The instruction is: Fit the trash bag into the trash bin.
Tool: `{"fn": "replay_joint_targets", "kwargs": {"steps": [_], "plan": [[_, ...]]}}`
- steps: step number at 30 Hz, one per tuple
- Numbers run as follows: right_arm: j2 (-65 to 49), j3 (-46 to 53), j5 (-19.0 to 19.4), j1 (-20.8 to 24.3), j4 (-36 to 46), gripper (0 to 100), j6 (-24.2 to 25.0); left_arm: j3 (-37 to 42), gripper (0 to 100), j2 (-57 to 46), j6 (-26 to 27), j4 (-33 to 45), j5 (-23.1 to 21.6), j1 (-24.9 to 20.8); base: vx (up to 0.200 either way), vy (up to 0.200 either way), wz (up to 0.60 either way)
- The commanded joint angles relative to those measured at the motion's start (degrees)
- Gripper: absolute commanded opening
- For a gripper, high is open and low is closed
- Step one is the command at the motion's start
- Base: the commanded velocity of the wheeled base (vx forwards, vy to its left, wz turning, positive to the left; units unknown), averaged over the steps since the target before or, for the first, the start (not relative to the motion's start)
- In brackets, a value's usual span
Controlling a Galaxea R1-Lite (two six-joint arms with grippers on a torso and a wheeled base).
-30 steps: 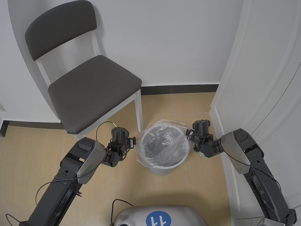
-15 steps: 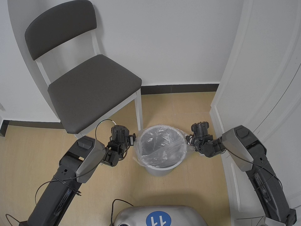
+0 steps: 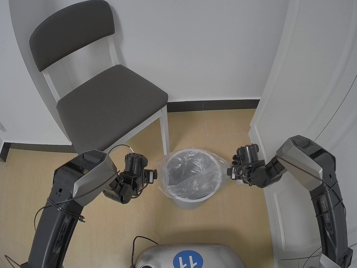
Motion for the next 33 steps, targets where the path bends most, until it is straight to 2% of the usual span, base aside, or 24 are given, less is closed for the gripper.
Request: {"fn": "replay_joint_targets", "kwargs": {"steps": [1,5,6,7,10,13,18,24,26,30,33], "plan": [[-13.1,18.7,5.0,-0.2,-7.6,100,-9.2,13.5,100,-11.8,3.0,-5.1,-0.8,-2.5,0.000,0.000,0.00],[-13.7,27.6,9.9,0.1,-11.8,100,-15.6,18.4,100,-15.8,5.1,-8.6,-0.6,-4.4,0.000,0.000,0.00],[-13.6,27.9,10.1,0.1,-11.9,100,-15.9,18.7,100,-15.9,5.2,-8.7,-0.6,-4.4,0.000,0.000,0.00],[-13.4,30.6,11.5,0.1,-14.0,100,-19.3,20.6,100,-18.3,5.8,-9.5,-0.6,-5.5,0.000,0.000,0.00],[-14.2,33.7,11.7,0.1,-18.4,100,-21.2,22.2,100,-21.5,6.3,-9.3,-0.5,-7.5,0.000,0.000,0.00],[-16.5,34.3,11.7,-0.3,-22.6,100,-21.3,21.7,100,-23.2,6.4,-8.8,-0.5,-9.2,0.000,0.000,0.00],[-20.3,34.1,11.7,-0.4,-23.5,100,-20.6,19.1,100,-22.7,6.4,-8.1,-0.5,-11.3,0.000,0.000,0.00],[-20.5,31.3,10.9,0.2,-23.5,100,-17.9,15.8,100,-18.8,6.2,0.6,-0.5,-11.6,0.000,0.000,0.00],[-19.5,28.8,9.1,0.6,-23.3,100,-15.9,13.9,100,-17.3,5.8,6.0,-0.5,-11.1,0.000,0.000,0.00],[-18.3,26.1,6.8,1.0,-23.3,100,-13.6,11.4,100,-15.5,5.7,10.0,0.0,-10.9,0.000,0.000,0.00],[-18.4,25.6,6.7,1.2,-23.3,100,-13.1,11.2,100,-15.6,5.9,12.9,0.6,-11.1,0.000,0.000,0.00]]}}
